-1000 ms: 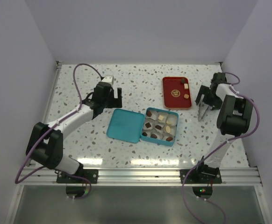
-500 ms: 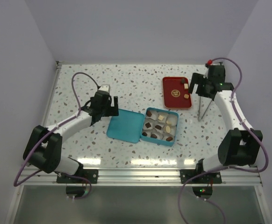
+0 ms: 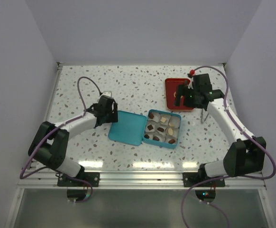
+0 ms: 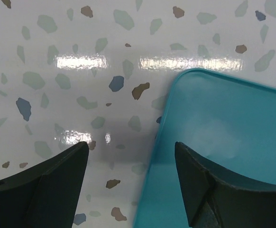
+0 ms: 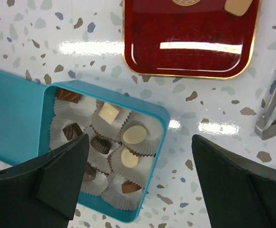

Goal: Pack the chocolate
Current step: Pick up the box lid from the center of the board.

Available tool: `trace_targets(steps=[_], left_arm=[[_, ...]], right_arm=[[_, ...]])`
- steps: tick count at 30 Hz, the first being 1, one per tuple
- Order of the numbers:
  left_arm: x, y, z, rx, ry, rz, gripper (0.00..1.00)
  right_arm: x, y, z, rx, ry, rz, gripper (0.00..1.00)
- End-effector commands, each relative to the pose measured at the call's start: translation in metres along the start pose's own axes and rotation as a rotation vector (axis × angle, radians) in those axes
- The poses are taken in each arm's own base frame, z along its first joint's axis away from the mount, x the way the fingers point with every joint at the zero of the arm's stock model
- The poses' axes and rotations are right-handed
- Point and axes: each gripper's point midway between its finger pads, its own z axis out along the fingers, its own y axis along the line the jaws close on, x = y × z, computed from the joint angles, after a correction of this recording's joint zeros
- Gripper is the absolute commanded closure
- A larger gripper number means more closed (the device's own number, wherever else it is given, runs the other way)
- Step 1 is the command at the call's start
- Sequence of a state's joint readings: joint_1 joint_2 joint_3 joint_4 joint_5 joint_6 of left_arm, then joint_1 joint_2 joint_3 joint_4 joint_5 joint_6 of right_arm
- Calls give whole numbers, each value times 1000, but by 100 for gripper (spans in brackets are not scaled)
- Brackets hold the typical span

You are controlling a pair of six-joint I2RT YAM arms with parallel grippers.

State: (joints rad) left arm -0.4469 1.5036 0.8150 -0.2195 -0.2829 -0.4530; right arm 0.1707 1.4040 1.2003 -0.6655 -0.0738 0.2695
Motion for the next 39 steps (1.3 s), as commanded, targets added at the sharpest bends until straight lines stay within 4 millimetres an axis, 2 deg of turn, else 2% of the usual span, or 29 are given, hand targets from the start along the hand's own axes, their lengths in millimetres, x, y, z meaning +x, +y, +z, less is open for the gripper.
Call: trace_targets(steps=[1, 6, 13, 16, 17, 20, 23, 25, 26, 27, 31, 39], left_arm=[[6, 0, 5, -28, 32, 19, 23], [20, -4, 13, -49, 85, 65, 26], [28, -2, 21, -72, 122, 91, 34], [29, -5, 22, -63, 126, 104, 49], [28, -7, 22, -59, 122, 106, 59], [30, -9, 22, -49, 130, 114, 74], [35, -11, 23, -33, 144, 120, 84], [37, -14, 24, -12, 153, 123, 91], [39, -15, 24, -7, 157, 126, 98], [39, -14, 24, -9, 157, 127, 100], [35, -10, 24, -40, 146, 124, 100], [6, -7, 5, -61, 70, 109, 100]], right_arm=[[15, 15, 2, -31, 30, -7, 8], [43, 18, 15, -11, 103, -35, 11], [67, 18, 18, -12, 141, -47, 11], [74, 18, 19, -15, 164, -50, 11], [76, 17, 19, -13, 169, -54, 12], [82, 11, 22, 17, 183, -62, 12], [88, 4, 27, 44, 198, -71, 15], [92, 1, 30, 59, 209, -72, 19], [94, -1, 32, 64, 219, -72, 22], [97, -1, 33, 66, 228, -73, 28], [108, -6, 39, 76, 255, -76, 39], [121, -17, 47, 120, 282, -83, 48]])
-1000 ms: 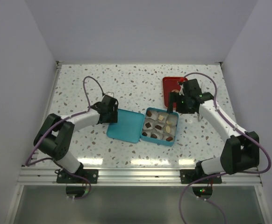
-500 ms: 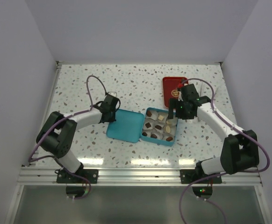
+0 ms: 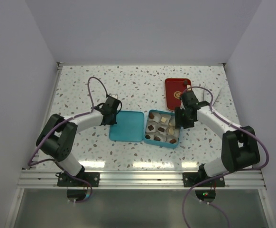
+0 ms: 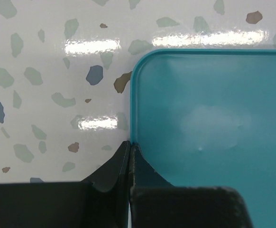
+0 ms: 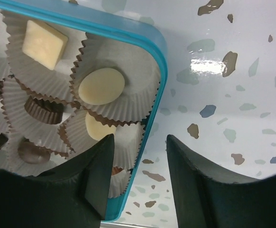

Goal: Pack the chocolate
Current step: Pick up the box lid from the center of the board, then adjust the packing box at the center of the board.

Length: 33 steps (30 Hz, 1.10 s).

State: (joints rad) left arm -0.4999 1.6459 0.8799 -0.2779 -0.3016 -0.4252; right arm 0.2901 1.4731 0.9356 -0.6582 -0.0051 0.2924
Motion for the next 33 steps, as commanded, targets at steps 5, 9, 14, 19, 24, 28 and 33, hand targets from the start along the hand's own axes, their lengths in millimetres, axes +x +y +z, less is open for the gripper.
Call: trace_targets(steps=[5, 9, 14, 19, 24, 28, 33], left_arm=[[-30, 16, -27, -62, -75, -16, 100], [-41, 27, -37, -96, -105, -41, 100], [-62, 39, -55, -131, -166, -65, 100], [-89, 50, -77, -157, -246, -86, 100], [-106, 61, -93, -176, -298, -105, 100], [-114, 67, -102, -180, -329, -115, 100], [-124, 69, -111, -175, -361, -125, 100]], right_arm=[[-3, -3, 16, 33, -6, -22, 56], [2, -2, 25, 36, 14, -38, 60], [3, 1, 28, 32, 18, -47, 66], [-2, 8, 27, 14, 3, -58, 68], [-6, 13, 28, 7, -7, -68, 69], [-8, 17, 31, 0, -7, -86, 71], [-13, 23, 33, -19, -10, -101, 72]])
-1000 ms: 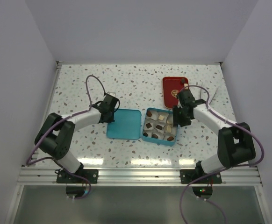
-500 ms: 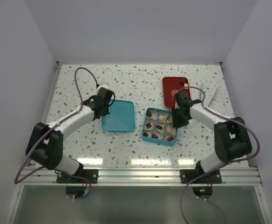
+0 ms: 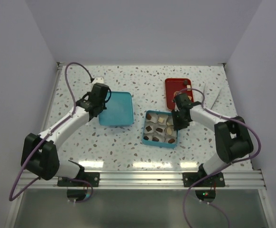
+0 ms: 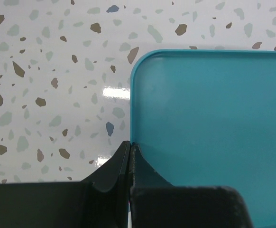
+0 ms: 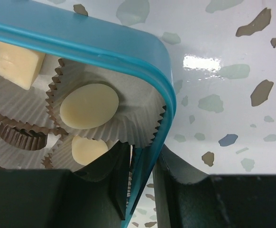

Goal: Pack the chocolate
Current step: Adjust the packing box at the center of the board.

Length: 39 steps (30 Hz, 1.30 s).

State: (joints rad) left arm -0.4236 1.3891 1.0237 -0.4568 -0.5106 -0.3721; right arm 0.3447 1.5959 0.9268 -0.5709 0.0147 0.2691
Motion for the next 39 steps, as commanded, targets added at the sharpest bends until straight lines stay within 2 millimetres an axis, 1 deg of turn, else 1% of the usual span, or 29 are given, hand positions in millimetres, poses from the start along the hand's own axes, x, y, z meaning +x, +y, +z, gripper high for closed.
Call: trace_targets(steps=[1, 4, 9, 16, 18, 20, 23, 25, 28, 29, 30, 32, 33, 34, 35, 37, 38, 39], left_arm=[[-41, 6, -16, 2, -105, -47, 100], [-45, 6, -17, 6, -114, -50, 100], [-47, 5, -18, 21, -117, -59, 100], [-50, 8, -22, 21, -129, -70, 100], [-51, 8, -22, 26, -129, -71, 100], [-51, 7, -22, 33, -128, -74, 100], [-53, 4, -23, 49, -135, -78, 100], [-57, 2, -25, 61, -148, -82, 100], [-69, 0, -30, 78, -175, -72, 100], [-72, 1, -31, 77, -182, -71, 100], [-77, 1, -33, 78, -193, -73, 100], [-88, 0, -38, 87, -218, -72, 100], [-94, -1, -40, 94, -235, -76, 100], [-100, -2, -43, 101, -251, -80, 100], [-107, -5, -45, 120, -274, -77, 100], [-114, -6, -47, 130, -296, -78, 100], [-119, -9, -48, 144, -316, -83, 100], [-122, -11, -48, 152, -323, -85, 100]], right_arm=[[-21, 14, 0, -34, -57, -35, 72], [-24, 20, 2, -41, -61, -63, 72], [-23, 23, 8, -40, -46, -82, 73], [-18, 24, 5, -41, -40, -102, 73], [-16, 31, 5, -69, -33, -107, 73], [-16, 33, 4, -72, -36, -108, 73], [-17, 34, 3, -64, -38, -92, 71], [-16, 36, 1, -73, -25, -89, 65], [-23, 41, -10, -94, -43, -90, 56], [-30, 43, -17, -101, -69, -90, 52], [-31, 43, -21, -99, -70, -91, 45], [-42, 44, -35, -103, -111, -93, 39], [-43, 44, -41, -101, -115, -96, 33], [-46, 44, -47, -98, -127, -94, 31], [-54, 45, -59, -102, -160, -93, 30], [-56, 45, -72, -103, -173, -93, 25], [-63, 46, -80, -105, -198, -93, 24], [-62, 45, -90, -107, -204, -98, 23]])
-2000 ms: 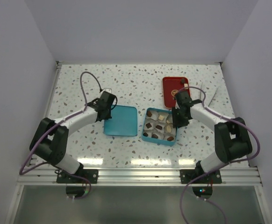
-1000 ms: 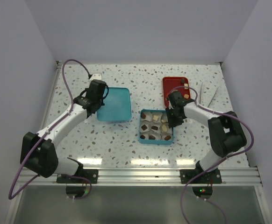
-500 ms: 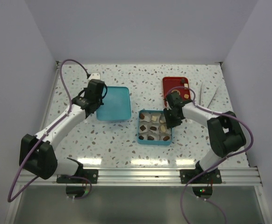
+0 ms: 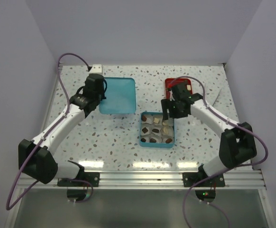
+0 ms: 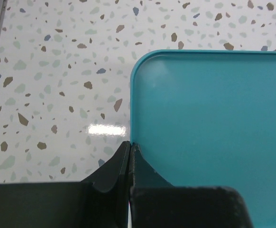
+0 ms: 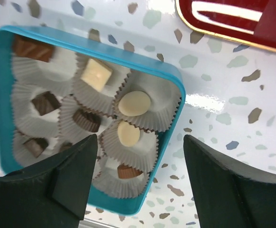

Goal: Pack the chocolate
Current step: Adjust the packing box at the center of the board, then adjust the box lid.

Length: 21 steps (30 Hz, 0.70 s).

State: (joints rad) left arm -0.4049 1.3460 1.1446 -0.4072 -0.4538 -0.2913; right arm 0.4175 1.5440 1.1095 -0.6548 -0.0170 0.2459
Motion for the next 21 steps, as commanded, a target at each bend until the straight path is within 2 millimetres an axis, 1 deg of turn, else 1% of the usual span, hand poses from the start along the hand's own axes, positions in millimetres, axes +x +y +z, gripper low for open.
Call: trace_targets(steps=[1, 2, 3, 4, 5, 6, 7, 8, 9, 10, 11, 12, 13, 14, 16, 17, 18, 19, 20, 21], left_arm=[[-56, -9, -12, 68, -167, -55, 100], [-58, -14, -12, 93, -173, -55, 100], [-64, -18, -12, 112, -196, -64, 100], [-66, -21, -11, 127, -205, -62, 100], [-73, -29, -13, 167, -231, -70, 100], [-81, -36, -15, 210, -261, -73, 100], [-79, -36, -14, 209, -259, -67, 100], [-87, -46, -18, 267, -286, -71, 100], [-90, -50, -21, 295, -300, -73, 100], [-93, -56, -24, 331, -311, -79, 100], [-100, -67, -32, 401, -339, -83, 100], [-102, -72, -36, 435, -348, -92, 100], [-107, -76, -43, 474, -377, -111, 100], [-112, -83, -51, 520, -407, -118, 100], [-113, -87, -60, 554, -428, -138, 100], [-117, -91, -66, 577, -449, -145, 100], [-119, -92, -69, 586, -461, -153, 100], [-116, -98, -76, 631, -463, -154, 100], [-119, -104, -83, 656, -480, -157, 100], [-117, -107, -84, 663, -477, -155, 100]], right_arm=[[-22, 5, -43, -10, -80, -10, 23], [-30, 7, -54, -16, -106, -13, 23], [-30, 7, -66, -16, -119, -18, 22], [-39, 9, -79, -24, -157, -20, 20], [-44, 9, -88, -28, -181, -22, 18], [-55, 16, -107, -60, -241, -24, 17], [-61, 20, -116, -87, -272, -28, 15], [-66, 27, -124, -126, -301, -31, 14], [-78, 39, -134, -205, -351, -26, 12], [-85, 47, -143, -260, -388, -23, 12], [-100, 52, -150, -310, -446, -4, 12], [-106, 57, -154, -352, -467, 6, 12], [-108, 71, -157, -438, -468, 1, 12], [-123, 78, -162, -493, -518, 25, 12], [-132, 91, -164, -580, -533, 32, 12], [-139, 101, -163, -643, -538, 36, 12], [-143, 104, -161, -664, -538, 38, 12], [-147, 108, -161, -684, -544, 36, 12], [-152, 113, -158, -719, -545, 40, 12], [-156, 116, -159, -743, -553, 41, 12]])
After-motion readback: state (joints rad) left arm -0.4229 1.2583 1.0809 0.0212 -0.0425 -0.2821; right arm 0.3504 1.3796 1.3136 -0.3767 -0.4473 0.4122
